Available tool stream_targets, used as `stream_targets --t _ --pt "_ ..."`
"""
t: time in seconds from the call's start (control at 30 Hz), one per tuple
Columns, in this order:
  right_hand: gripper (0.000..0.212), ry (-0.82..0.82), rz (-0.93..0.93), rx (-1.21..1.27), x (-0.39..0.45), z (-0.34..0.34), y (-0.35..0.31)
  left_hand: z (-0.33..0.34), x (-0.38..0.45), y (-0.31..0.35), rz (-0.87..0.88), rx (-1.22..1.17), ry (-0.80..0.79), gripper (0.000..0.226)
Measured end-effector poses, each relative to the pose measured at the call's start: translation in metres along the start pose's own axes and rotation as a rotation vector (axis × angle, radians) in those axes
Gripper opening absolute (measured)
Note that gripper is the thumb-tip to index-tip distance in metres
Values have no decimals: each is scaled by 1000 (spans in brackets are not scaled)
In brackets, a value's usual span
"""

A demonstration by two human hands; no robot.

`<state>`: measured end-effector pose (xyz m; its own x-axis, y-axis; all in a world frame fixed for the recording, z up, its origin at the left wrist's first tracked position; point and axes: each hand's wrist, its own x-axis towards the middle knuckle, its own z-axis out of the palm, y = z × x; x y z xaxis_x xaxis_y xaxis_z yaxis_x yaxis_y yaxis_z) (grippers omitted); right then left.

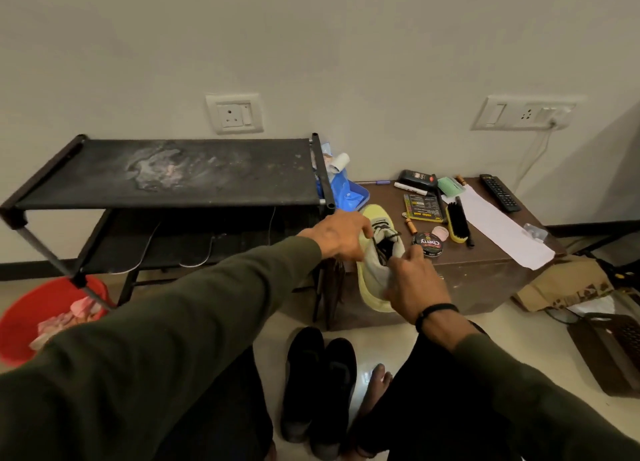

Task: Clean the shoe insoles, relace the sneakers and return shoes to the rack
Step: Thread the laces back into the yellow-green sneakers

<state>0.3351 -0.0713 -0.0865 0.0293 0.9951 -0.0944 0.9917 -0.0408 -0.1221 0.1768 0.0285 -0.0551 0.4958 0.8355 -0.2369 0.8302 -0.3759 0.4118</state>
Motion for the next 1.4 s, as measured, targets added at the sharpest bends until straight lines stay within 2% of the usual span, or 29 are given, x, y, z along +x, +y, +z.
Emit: stream_targets --t 0.07,0.17,0.27,0.4,0.5,0.63,0.7,0.87,1.07,1.17,1.23,1.3,1.4 --pt "46 -50 -52 -19 -14 -29 -13 -9 -25 1 152 95 -108 73" --pt "63 -141 -166 -70 -44 -78 -38 -14 -62 2 297 105 -132 79" --pt "59 -153 -281 -97 -74 -116 -68 -22 -108 -7 332 65 -54 83" --pt "52 -83 -438 -60 -101 -139 -118 -45 -175 -30 361 -75 -1 72" --pt "53 -56 -551 7 -113 -148 -162 -64 -229 -50 370 -49 140 76" --pt "49 -76 -709 116 -124 -148 -222 -76 -317 -82 133 163 415 80" --pt "46 -90 -783 147 -131 -140 -255 -75 -358 -101 22 194 464 74" --pt "46 -180 -948 184 -150 -89 -342 -57 -436 -144 -230 133 362 83" --pt "58 -378 -1111 112 -174 -2 -417 16 -506 -207 -414 -177 355 71" --pt "37 -477 -1167 82 -185 54 -438 69 -522 -230 -577 -233 294 65" --pt "25 -540 -1137 65 -194 85 -441 105 -523 -244 -642 -254 230 55" --pt "29 -643 -1082 59 -197 117 -434 139 -520 -254 -673 -310 169 49" --pt "38 -777 -839 203 -188 147 -420 190 -510 -273 -718 -369 111 45"
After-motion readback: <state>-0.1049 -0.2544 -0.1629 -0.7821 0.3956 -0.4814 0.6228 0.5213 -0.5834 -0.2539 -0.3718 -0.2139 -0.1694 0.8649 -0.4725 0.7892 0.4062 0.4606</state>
